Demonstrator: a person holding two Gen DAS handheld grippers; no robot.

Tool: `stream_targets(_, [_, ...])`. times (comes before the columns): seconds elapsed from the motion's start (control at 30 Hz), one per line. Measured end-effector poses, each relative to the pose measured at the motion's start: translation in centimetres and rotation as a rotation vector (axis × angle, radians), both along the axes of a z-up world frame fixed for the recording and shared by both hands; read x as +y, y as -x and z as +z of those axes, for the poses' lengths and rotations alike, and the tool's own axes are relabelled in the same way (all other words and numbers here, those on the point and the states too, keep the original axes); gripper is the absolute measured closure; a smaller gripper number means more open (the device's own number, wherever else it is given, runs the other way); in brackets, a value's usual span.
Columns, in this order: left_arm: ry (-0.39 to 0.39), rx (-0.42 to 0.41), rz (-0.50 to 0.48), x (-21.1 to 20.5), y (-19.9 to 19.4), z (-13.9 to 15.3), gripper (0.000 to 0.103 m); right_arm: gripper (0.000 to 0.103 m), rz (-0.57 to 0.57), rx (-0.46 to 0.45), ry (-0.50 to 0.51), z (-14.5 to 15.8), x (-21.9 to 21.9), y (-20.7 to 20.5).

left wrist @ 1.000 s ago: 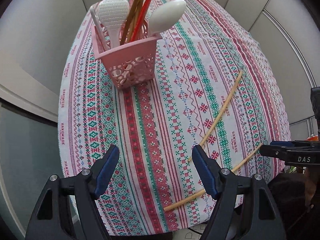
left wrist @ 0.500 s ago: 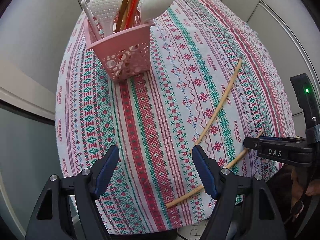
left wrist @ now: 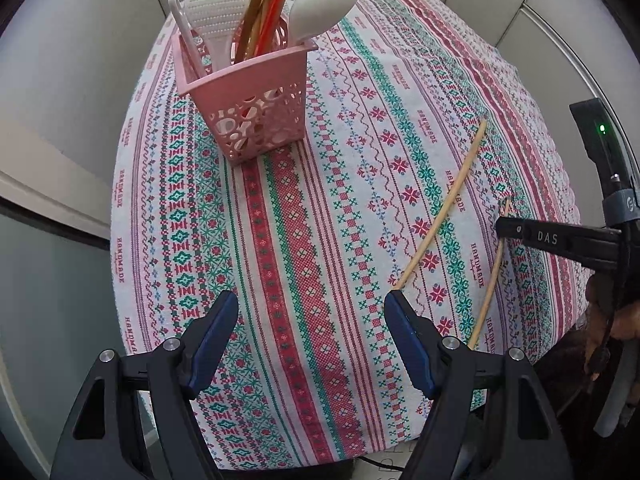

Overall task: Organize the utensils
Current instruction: 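Close the right tool on the short wooden chopstick and lift it, then close the left tool on the long wooden chopstick while the right tool holds its chopstick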

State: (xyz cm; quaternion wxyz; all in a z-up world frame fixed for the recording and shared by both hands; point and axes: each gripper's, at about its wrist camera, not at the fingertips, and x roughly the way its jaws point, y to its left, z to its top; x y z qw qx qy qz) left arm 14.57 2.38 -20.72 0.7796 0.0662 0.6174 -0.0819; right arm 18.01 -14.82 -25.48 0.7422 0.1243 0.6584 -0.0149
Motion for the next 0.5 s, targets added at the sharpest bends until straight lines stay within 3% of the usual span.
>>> stream_targets(0.27, [0.0, 0.008, 0.0, -0.3, -0.5, -0.6, 0.025, 0.098, -0.021, -0.031, -0.037, 0.3, -3.5, -3.0])
stream_targets(0.5, [0.007, -0.006, -0.066, -3.7, -1.1, -1.0, 0.025, 0.098, -0.022, -0.096, -0.106, 2.0, -8.9, -2.1])
